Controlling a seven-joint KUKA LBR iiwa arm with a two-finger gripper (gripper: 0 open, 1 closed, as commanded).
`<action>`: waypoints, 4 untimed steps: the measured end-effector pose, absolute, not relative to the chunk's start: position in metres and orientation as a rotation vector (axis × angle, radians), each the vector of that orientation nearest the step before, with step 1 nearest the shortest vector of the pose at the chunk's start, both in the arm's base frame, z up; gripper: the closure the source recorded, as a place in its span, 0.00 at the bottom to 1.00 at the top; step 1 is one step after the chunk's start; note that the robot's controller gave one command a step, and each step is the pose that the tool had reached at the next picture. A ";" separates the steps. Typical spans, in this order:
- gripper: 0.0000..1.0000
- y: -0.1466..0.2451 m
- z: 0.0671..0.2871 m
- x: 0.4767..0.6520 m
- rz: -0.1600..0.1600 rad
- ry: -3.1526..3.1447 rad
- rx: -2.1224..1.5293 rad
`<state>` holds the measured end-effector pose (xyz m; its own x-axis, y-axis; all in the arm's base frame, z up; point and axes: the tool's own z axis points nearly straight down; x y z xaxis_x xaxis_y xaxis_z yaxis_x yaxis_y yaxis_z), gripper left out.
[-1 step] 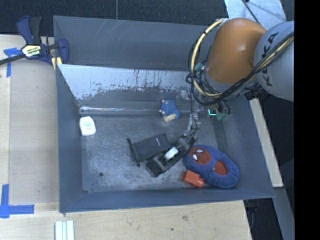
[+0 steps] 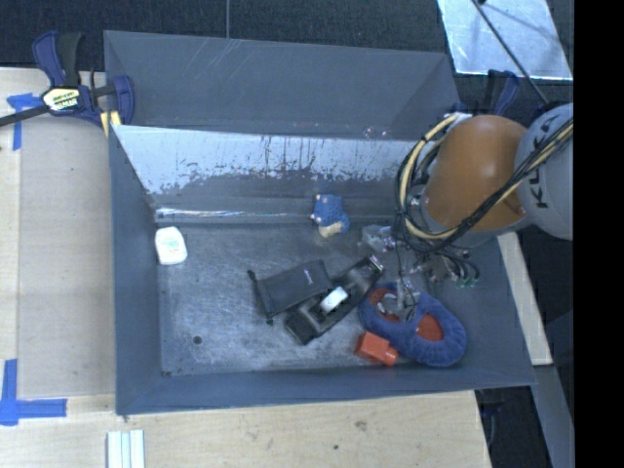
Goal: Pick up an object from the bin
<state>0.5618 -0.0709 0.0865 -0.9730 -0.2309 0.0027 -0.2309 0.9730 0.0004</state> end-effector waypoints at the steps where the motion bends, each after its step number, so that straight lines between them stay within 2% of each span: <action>1: 1.00 -0.070 0.090 0.564 0.003 -3.125 0.368; 2: 1.00 -0.069 0.200 0.577 0.005 -3.136 0.347; 3: 1.00 -0.111 0.122 0.552 0.001 -3.138 0.046; 4: 0.00 -0.110 0.125 0.553 0.000 -3.142 0.049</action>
Offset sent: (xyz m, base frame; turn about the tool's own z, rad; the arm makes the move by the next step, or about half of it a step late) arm 0.0000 0.0000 0.0000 0.0000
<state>0.5532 -0.1101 0.1246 -0.9995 -0.0315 -0.0006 -0.0315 0.9995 -0.0003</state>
